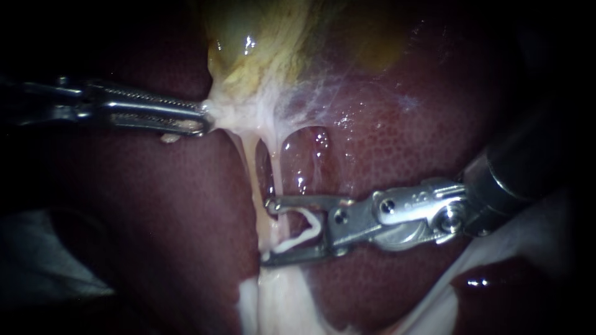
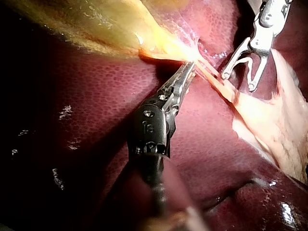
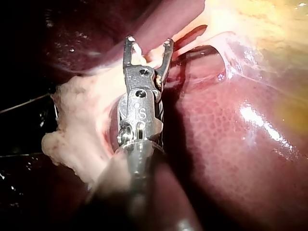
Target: Clipping first clip left tube
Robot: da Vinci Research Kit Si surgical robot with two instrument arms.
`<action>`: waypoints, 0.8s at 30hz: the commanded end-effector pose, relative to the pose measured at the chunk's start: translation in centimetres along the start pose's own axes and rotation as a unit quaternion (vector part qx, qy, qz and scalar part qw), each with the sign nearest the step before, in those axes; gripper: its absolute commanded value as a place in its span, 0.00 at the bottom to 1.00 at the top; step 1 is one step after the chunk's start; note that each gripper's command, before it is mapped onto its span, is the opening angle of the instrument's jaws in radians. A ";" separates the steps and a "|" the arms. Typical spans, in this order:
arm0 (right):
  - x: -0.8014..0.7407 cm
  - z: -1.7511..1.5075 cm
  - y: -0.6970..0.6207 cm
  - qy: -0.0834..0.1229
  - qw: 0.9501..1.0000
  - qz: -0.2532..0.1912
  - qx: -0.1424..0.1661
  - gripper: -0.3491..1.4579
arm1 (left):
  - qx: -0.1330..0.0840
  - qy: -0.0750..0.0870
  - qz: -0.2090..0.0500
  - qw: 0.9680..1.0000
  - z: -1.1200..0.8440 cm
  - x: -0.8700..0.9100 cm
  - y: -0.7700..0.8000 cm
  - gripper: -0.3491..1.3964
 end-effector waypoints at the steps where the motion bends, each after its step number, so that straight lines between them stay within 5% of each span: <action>1: -0.03 0.02 0.02 0.000 1.000 -0.001 -0.001 0.47 | 0.000 0.000 0.000 1.000 0.00 0.00 0.00 0.00; 11: -0.30 0.22 0.16 -0.004 1.000 0.002 -0.002 0.47 | 0.001 0.000 0.000 1.000 0.00 -0.01 0.00 0.00; 17: -0.29 0.29 0.24 -0.003 1.000 -0.001 0.015 0.47 | 0.001 0.000 0.000 1.000 0.00 -0.01 0.01 0.00; 24: -0.19 0.45 0.27 0.030 0.998 -0.022 0.052 0.47 | 0.001 0.000 0.000 1.000 0.00 -0.01 0.01 0.00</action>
